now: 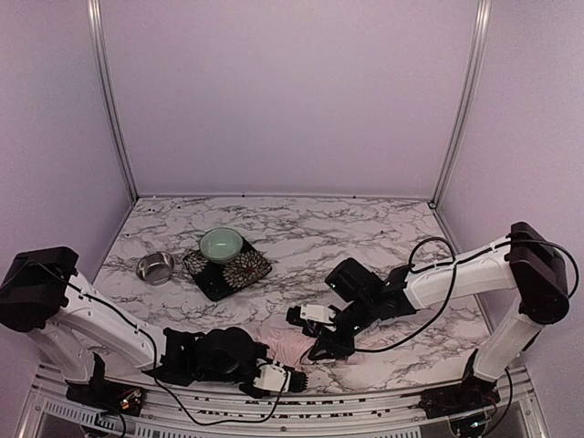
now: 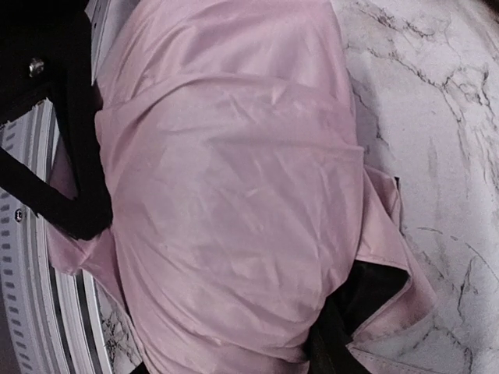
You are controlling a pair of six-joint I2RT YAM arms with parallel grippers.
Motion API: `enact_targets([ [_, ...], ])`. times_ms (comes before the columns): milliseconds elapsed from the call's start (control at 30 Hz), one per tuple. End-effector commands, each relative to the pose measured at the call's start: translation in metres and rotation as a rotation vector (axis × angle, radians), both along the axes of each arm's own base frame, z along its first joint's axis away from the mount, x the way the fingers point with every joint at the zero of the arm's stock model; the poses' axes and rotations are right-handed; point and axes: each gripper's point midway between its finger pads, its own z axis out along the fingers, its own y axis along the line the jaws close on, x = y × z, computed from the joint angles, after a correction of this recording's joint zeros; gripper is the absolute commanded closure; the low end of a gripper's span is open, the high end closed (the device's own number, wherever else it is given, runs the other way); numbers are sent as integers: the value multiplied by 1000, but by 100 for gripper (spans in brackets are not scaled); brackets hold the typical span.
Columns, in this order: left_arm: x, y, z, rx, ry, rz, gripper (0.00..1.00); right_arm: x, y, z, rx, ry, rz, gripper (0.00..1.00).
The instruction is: Put away the umbrella
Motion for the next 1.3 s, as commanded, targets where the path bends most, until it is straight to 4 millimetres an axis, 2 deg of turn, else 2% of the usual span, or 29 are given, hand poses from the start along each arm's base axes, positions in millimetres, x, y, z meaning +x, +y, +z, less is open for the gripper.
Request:
enact_targets([
  [0, -23, 32, -75, 273, 147, -69, 100, 29, 0, 4, 21, 22, -129, 100],
  [100, -11, 39, -94, 338, 182, -20, 100, 26, -1, -4, 0, 50, -131, 98],
  [233, -6, 46, -103, 368, 206, -4, 100, 13, 3, -1, 41, 99, -85, 85],
  [300, -6, 47, -106, 375, 213, -5, 100, 11, 5, 1, 61, 106, -86, 76],
  [433, -6, 47, -112, 392, 223, -5, 100, 9, 5, -6, 61, 120, -90, 59],
  [567, -6, 45, -115, 397, 237, -2, 100, -2, 6, -13, 64, 171, -61, 44],
  [667, -4, 47, -116, 403, 247, 6, 100, -14, 10, -6, 106, 211, -11, 25],
  [733, -3, 49, -117, 406, 253, 13, 100, -20, 11, -1, 130, 218, 15, 18],
  [867, -2, 49, -117, 405, 259, 13, 100, -10, 11, -2, 123, 177, -35, 19],
  [967, -1, 47, -117, 404, 258, 14, 100, -4, 9, -16, 62, 137, -78, 26],
  [1067, -1, 46, -116, 403, 257, 17, 100, -2, 4, -31, -6, 100, -98, 38],
  [1167, 0, 46, -112, 391, 266, 26, 100, -1, 4, -34, -16, 97, -106, 55],
  [1200, 0, 46, -109, 381, 269, 27, 98, 0, 4, -34, -20, 95, -109, 60],
  [1233, 0, 46, -105, 371, 273, 32, 89, 1, 4, -34, -23, 95, -110, 64],
  [1267, 0, 45, -100, 356, 275, 32, 75, 1, 4, -35, -29, 98, -110, 67],
])
